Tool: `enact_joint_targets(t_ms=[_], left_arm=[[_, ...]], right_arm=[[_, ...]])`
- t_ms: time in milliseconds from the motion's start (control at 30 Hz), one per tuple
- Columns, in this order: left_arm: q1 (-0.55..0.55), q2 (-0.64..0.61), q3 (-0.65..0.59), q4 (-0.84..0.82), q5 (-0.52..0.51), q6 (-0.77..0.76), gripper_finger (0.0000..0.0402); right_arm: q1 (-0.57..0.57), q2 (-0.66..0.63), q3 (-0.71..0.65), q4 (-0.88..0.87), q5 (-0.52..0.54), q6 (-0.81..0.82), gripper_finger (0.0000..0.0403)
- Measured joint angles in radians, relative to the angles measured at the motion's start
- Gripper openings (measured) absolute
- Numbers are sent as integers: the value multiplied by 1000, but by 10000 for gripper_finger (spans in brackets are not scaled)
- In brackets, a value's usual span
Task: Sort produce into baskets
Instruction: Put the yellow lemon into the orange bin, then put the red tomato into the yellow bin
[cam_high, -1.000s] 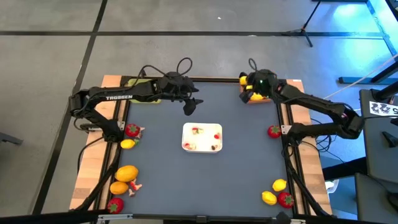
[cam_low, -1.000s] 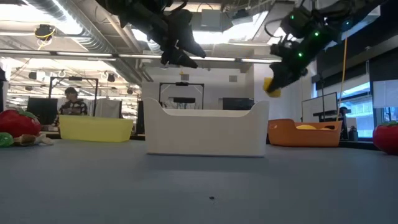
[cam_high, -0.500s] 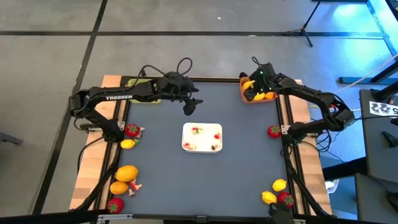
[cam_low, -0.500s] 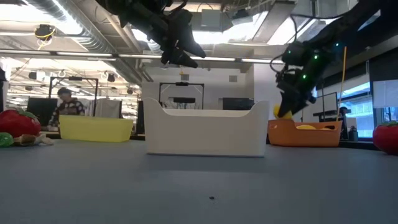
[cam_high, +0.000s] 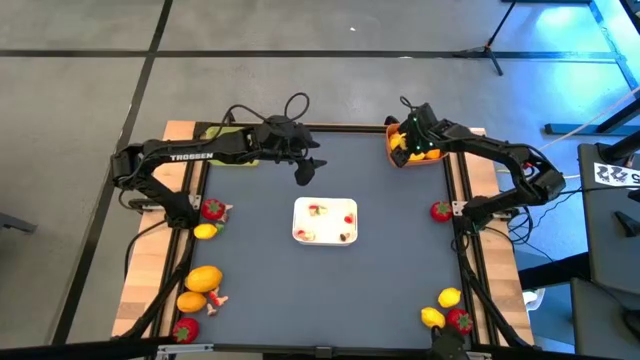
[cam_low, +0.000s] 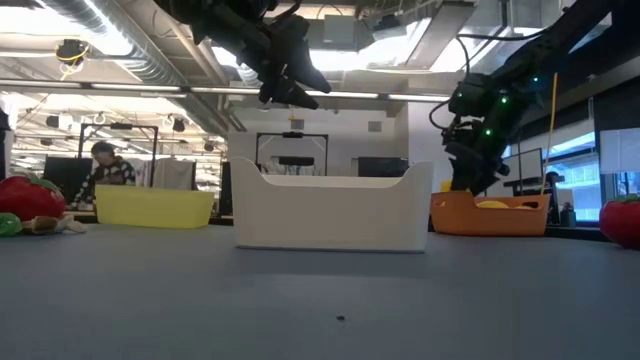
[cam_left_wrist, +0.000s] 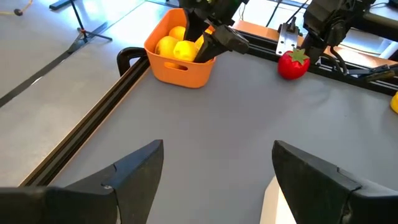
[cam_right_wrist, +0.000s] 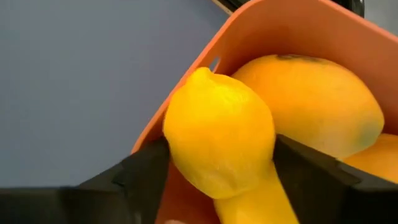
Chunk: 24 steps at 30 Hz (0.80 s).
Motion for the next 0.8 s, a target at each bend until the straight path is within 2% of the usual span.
enact_joint_targets(t_ms=[133, 267, 533, 800], left_arm=[[0, 0, 0, 0, 0, 5, 294], [0, 0, 0, 0, 0, 6, 294], [0, 0, 0, 0, 0, 18, 294], [0, 0, 0, 23, 0, 28, 294]], right_arm=[[0, -11, 27, -54, 4, -5, 325], [1, -67, 55, -84, 0, -13, 347], [19, -204, 57, -131, -105, 15, 348], [185, -224, 57, -137, -68, 36, 347]])
